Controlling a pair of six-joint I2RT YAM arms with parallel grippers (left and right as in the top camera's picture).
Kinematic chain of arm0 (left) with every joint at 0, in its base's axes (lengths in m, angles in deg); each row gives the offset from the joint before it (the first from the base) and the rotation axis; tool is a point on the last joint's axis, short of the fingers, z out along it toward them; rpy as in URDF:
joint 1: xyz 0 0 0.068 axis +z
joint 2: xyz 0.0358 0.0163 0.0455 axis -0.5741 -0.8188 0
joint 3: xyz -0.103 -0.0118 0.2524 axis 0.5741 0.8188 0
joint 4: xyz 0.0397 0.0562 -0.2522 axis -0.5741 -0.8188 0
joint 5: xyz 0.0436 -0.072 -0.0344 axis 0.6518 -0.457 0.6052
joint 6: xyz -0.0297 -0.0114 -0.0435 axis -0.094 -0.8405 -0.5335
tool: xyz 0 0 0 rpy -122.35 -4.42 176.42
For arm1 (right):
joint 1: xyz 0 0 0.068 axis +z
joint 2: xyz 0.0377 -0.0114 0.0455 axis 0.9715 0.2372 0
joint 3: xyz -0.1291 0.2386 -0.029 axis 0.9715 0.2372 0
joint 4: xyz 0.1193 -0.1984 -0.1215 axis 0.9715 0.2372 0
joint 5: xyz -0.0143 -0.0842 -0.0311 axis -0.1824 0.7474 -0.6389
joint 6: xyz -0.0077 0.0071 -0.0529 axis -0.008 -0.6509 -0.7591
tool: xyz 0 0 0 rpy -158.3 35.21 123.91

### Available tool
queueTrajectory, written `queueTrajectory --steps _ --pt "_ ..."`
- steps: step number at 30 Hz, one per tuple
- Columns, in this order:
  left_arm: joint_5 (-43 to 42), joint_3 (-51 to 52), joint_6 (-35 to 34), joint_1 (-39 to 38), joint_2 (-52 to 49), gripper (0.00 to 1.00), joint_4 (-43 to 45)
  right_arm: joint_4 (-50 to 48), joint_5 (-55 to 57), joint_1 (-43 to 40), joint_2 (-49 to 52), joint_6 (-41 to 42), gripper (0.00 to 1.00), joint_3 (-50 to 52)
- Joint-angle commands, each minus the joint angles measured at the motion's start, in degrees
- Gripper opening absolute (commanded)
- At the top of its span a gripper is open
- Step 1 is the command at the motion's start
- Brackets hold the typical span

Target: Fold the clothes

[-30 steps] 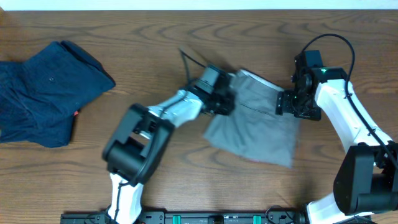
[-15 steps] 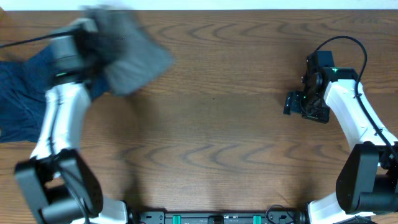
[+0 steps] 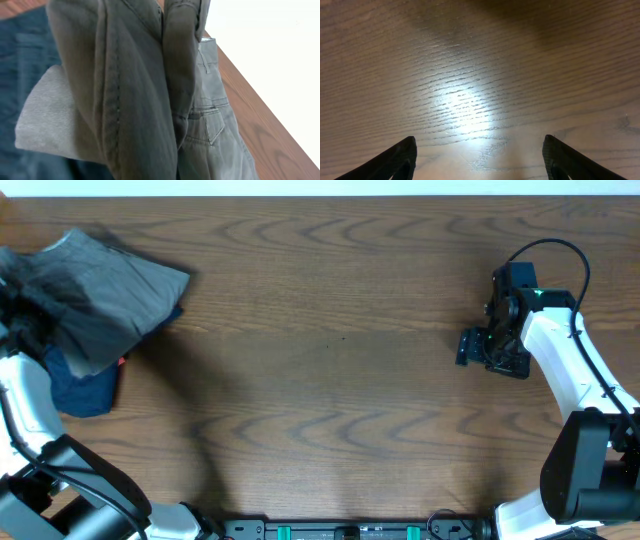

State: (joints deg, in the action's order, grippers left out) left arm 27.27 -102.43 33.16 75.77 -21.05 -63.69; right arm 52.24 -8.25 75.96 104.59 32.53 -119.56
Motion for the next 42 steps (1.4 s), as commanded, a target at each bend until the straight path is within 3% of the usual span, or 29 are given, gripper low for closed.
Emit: queueTrajectory --steps 1,7,8,9,10,11,23,30,36,42 --pt "0.8 -0.2 0.8 1.7 0.7 0.07 0.8 0.1 0.2 -0.3 -1.0 0.1 0.79 0.3" --pt "2.2 -0.2 1.6 1.9 0.7 0.08 0.5 0.1 0.2 -0.3 -1.0 0.1 0.79 0.3" --pt "2.3 -0.2 1.6 1.9 0.7 0.15 0.3 0.1 0.2 -0.3 -1.0 0.1 0.79 0.3" --pt "2.3 -0.2 1.6 1.9 0.7 0.42 0.1 0.1 0.2 -0.3 -1.0 0.1 0.79 0.3" --pt "2.1 -0.2 1.6 1.9 0.7 0.77 0.1 0.1 0.2 -0.3 -1.0 0.1 0.79 0.3" --pt "2.1 -0.2 1.6 1.9 0.7 0.96 0.0 0.0 0.2 -0.3 -1.0 0.1 0.79 0.3" --pt "-0.5 -0.2 1.6 0.9 0.8 0.98 -0.2 -0.8 0.2 -0.3 -1.0 0.1 0.84 0.3" --pt "-4.4 -0.3 4.3 -3.6 2.0 0.98 2.4 -1.5 0.0 -0.3 -1.0 0.1 0.87 0.3" --pt "-4.3 -0.2 8.7 -13.7 2.3 0.98 0.6 -6.2 -5.0 -0.3 -1.0 0.1 0.99 0.3" --pt "0.4 -0.2 13.1 -30.3 0.9 0.98 -3.3 -14.4 -15.8 -0.3 -1.0 0.1 0.99 0.3"
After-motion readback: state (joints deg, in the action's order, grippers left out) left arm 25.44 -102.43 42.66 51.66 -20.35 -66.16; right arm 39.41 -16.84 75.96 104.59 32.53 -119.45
